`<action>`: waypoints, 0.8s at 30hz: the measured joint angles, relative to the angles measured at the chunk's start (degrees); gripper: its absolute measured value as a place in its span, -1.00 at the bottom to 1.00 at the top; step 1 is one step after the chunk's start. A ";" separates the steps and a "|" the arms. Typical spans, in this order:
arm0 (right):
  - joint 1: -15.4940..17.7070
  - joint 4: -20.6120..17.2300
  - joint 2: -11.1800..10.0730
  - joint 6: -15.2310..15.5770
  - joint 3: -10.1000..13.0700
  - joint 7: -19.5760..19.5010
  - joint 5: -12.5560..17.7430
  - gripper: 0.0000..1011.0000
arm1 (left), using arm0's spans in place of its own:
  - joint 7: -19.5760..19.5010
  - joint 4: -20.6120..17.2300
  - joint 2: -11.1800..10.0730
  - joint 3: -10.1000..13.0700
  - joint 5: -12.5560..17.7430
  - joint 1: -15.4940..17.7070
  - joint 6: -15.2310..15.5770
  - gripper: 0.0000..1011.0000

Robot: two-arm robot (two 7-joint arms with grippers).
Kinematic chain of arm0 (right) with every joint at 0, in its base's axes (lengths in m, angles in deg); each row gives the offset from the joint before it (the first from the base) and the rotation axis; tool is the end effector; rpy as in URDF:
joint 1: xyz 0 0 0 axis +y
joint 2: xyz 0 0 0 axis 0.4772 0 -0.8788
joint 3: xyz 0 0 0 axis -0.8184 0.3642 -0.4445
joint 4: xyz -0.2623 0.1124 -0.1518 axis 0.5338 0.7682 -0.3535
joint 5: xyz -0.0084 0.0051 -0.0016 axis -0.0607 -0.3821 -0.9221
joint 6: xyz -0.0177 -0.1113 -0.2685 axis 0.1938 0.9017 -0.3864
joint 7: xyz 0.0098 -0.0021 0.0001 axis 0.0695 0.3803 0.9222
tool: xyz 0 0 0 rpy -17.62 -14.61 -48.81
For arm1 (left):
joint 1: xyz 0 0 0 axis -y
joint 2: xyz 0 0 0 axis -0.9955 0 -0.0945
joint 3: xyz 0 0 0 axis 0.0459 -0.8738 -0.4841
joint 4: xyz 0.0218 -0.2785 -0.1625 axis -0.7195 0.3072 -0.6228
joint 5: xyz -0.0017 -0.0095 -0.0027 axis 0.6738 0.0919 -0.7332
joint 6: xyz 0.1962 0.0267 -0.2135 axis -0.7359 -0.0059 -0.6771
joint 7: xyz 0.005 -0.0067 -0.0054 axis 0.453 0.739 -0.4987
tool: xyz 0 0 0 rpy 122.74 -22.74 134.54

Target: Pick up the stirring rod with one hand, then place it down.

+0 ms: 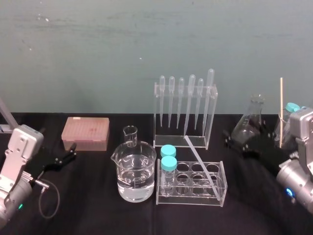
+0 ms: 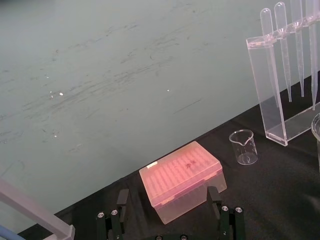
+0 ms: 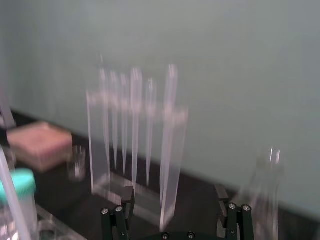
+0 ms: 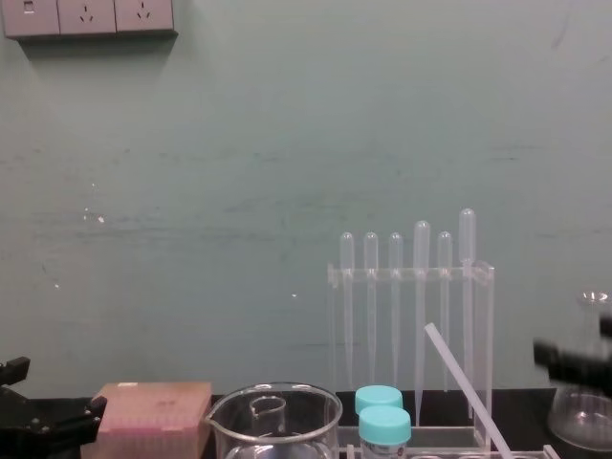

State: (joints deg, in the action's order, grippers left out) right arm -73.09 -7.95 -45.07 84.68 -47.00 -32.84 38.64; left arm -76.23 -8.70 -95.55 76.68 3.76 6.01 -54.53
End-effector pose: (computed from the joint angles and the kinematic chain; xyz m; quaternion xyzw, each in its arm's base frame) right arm 0.3677 -0.0958 -0.3145 -0.0450 -0.0534 -0.5317 0.8441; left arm 0.3467 0.1061 -0.3256 0.1415 -0.1324 0.5800 0.7913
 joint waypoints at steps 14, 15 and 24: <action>0.50 -0.22 -0.10 2.80 0.06 -0.33 0.02 0.98 | 0.00 0.00 0.00 0.00 0.00 0.00 0.00 0.98; 0.49 -0.22 -0.10 2.74 0.06 -0.33 0.02 0.98 | 0.00 0.00 0.00 0.00 0.00 0.00 0.00 0.98; 0.37 -0.16 -0.10 2.21 0.01 -0.25 0.02 0.98 | 0.00 0.00 0.00 0.00 0.00 0.00 0.00 0.98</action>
State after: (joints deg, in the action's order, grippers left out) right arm -72.72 -8.11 -45.17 86.89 -46.99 -33.09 38.66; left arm -76.23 -8.69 -95.55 76.68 3.76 6.01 -54.53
